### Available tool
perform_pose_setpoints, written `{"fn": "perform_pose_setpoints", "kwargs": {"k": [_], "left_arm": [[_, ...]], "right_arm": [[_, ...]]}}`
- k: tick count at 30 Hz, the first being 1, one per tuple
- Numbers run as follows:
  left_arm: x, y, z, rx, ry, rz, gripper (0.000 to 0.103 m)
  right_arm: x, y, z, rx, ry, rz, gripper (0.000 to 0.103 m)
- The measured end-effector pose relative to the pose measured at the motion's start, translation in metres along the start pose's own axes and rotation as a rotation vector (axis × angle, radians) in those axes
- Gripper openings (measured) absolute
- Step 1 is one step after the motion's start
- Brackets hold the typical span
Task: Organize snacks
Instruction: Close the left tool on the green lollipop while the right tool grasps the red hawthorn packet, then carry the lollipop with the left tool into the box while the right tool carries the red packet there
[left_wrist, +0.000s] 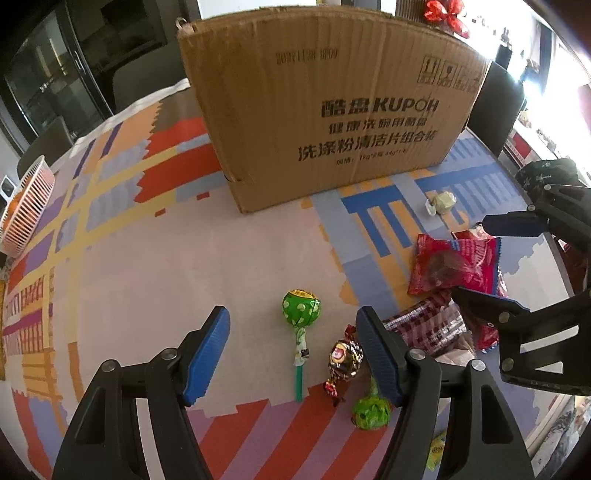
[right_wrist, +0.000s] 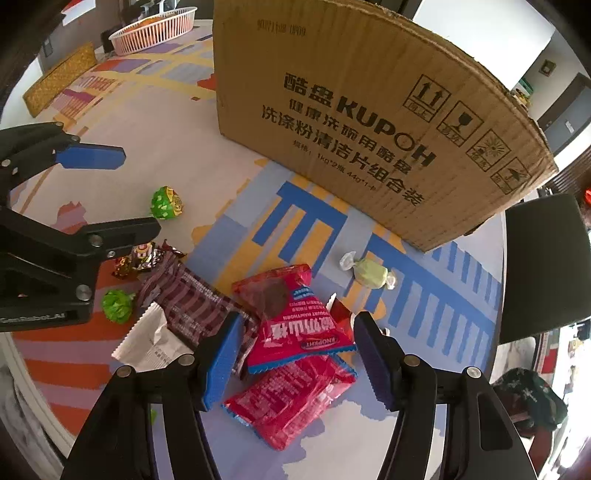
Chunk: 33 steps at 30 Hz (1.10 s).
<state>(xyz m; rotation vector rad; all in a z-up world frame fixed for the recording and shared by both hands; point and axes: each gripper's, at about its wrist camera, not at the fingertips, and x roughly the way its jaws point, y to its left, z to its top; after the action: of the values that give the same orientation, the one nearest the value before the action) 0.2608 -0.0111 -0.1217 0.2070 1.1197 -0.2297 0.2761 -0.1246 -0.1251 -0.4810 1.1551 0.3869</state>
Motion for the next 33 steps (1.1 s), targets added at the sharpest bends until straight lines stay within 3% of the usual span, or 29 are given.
{"fn": "perform_pose_setpoints", "kwargs": {"k": [8,13,20,21,22,33], "left_arm": [[0.019,0.002,0.002,-0.001,0.033,-0.01,0.059],[0.024,0.003,0.005,0.002,0.041,-0.017,0.054],[0.032,0.003,0.006,-0.002,0.068,-0.049,0.03],[0.032,0.003,0.005,-0.002,0.068,-0.056,0.026],[0.032,0.002,0.005,0.0,0.069,-0.062,0.026],[0.014,0.0,0.004,-0.016,0.025,-0.081,0.026]], "right_arm": [[0.015,-0.002,0.002,-0.003,0.022,0.015,0.062],[0.02,-0.001,0.003,-0.001,0.023,0.025,0.055],[0.023,0.003,0.007,0.002,-0.009,0.017,0.052],[0.023,0.003,0.007,0.002,-0.014,0.015,0.048],[0.021,0.003,0.007,0.002,-0.016,0.017,0.042],[0.005,-0.002,0.003,0.049,-0.069,0.016,0.04]]}}
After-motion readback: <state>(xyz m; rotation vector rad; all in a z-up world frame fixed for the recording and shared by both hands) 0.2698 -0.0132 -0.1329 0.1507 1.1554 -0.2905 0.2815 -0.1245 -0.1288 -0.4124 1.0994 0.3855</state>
